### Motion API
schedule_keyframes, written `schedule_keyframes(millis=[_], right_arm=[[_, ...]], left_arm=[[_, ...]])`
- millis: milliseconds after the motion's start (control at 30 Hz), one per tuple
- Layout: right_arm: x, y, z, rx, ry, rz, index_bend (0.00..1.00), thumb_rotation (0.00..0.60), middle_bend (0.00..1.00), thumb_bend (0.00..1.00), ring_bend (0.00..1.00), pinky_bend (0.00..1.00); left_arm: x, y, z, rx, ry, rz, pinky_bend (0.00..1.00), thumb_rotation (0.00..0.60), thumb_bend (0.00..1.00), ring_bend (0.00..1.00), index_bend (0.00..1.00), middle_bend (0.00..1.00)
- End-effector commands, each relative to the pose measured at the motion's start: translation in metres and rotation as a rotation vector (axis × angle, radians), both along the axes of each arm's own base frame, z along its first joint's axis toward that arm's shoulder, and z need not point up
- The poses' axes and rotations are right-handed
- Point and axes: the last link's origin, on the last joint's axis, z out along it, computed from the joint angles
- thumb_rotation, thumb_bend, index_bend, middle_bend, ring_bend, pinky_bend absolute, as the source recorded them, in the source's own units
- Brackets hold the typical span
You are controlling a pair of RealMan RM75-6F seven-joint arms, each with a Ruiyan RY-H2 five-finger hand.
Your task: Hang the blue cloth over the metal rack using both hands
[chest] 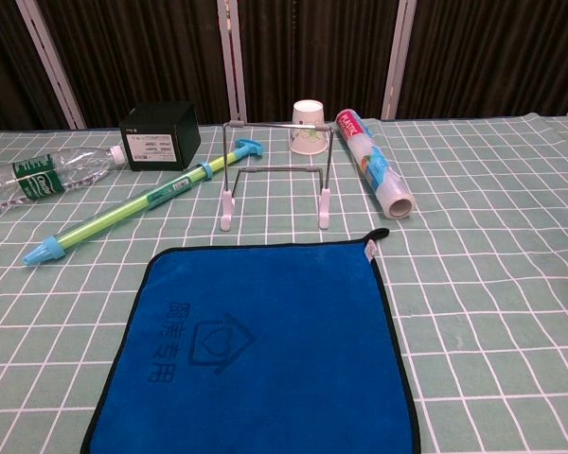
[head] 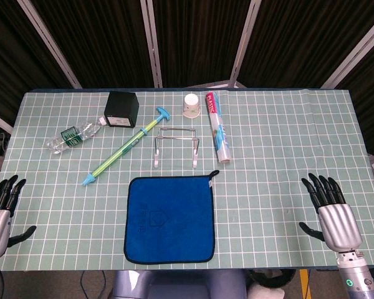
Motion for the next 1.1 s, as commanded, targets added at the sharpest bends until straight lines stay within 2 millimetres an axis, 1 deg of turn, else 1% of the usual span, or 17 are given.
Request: schedule_keyframes(millis=[33, 200, 300, 400, 533, 600, 667, 700, 733, 767, 833, 967, 1100], right_arm=[[0.0, 0.0, -0.001, 0.004, 0.001, -0.001, 0.0, 0.6, 0.0, 0.0, 0.0, 0.0], [0.0, -0.001, -0.007, 0.035, 0.013, 0.006, 0.0, 0.6, 0.0, 0.0, 0.0, 0.0], [0.002, -0.003, -0.015, 0.076, 0.026, 0.026, 0.0, 0.6, 0.0, 0.0, 0.0, 0.0], [0.007, -0.011, -0.028, 0.132, 0.031, 0.071, 0.0, 0.6, 0.0, 0.0, 0.0, 0.0], [0.015, -0.031, -0.049, 0.231, 0.043, 0.138, 0.0, 0.6, 0.0, 0.0, 0.0, 0.0], [0.02, -0.038, -0.056, 0.269, 0.037, 0.168, 0.0, 0.6, 0.0, 0.0, 0.0, 0.0], [0.028, -0.049, -0.067, 0.324, 0.033, 0.217, 0.0, 0.6, 0.0, 0.0, 0.0, 0.0], [0.033, -0.059, -0.076, 0.363, 0.035, 0.256, 0.0, 0.6, 0.0, 0.0, 0.0, 0.0], [0.048, -0.073, -0.094, 0.425, 0.075, 0.345, 0.0, 0.6, 0.0, 0.0, 0.0, 0.0], [0.053, -0.084, -0.104, 0.449, 0.09, 0.383, 0.0, 0.6, 0.0, 0.0, 0.0, 0.0], [0.058, -0.096, -0.119, 0.478, 0.107, 0.442, 0.0, 0.6, 0.0, 0.02, 0.0, 0.0], [0.068, -0.113, -0.142, 0.526, 0.164, 0.52, 0.0, 0.6, 0.0, 0.05, 0.0, 0.0], [0.08, -0.123, -0.158, 0.554, 0.194, 0.577, 0.0, 0.6, 0.0, 0.08, 0.0, 0.0]], left_arm=[[0.0, 0.001, 0.0, -0.001, 0.002, 0.002, 0.0, 0.6, 0.0, 0.0, 0.0, 0.0], [-0.001, 0.003, -0.001, -0.001, 0.0, 0.007, 0.0, 0.6, 0.0, 0.0, 0.0, 0.0], [-0.001, 0.004, 0.0, 0.006, -0.002, 0.006, 0.0, 0.6, 0.0, 0.0, 0.0, 0.0], [-0.002, 0.008, -0.001, 0.002, -0.008, 0.015, 0.0, 0.6, 0.0, 0.0, 0.0, 0.0], [-0.001, 0.013, -0.003, -0.008, 0.0, 0.017, 0.0, 0.6, 0.0, 0.0, 0.0, 0.0], [-0.001, 0.014, -0.005, -0.011, 0.006, 0.018, 0.0, 0.6, 0.0, 0.0, 0.0, 0.0], [-0.001, 0.015, -0.008, -0.018, 0.015, 0.02, 0.0, 0.6, 0.0, 0.0, 0.0, 0.0], [-0.001, 0.016, -0.011, -0.023, 0.025, 0.024, 0.0, 0.6, 0.0, 0.0, 0.0, 0.0], [-0.002, 0.017, -0.015, -0.031, 0.043, 0.028, 0.0, 0.6, 0.0, 0.0, 0.0, 0.0], [-0.001, 0.018, -0.017, -0.03, 0.052, 0.03, 0.0, 0.6, 0.0, 0.0, 0.0, 0.0], [0.0, 0.018, -0.021, -0.029, 0.058, 0.036, 0.0, 0.6, 0.0, 0.0, 0.0, 0.0], [0.0, 0.018, -0.023, -0.026, 0.072, 0.054, 0.0, 0.6, 0.0, 0.0, 0.0, 0.0], [-0.001, 0.02, -0.025, -0.022, 0.08, 0.066, 0.0, 0.6, 0.0, 0.0, 0.0, 0.0]])
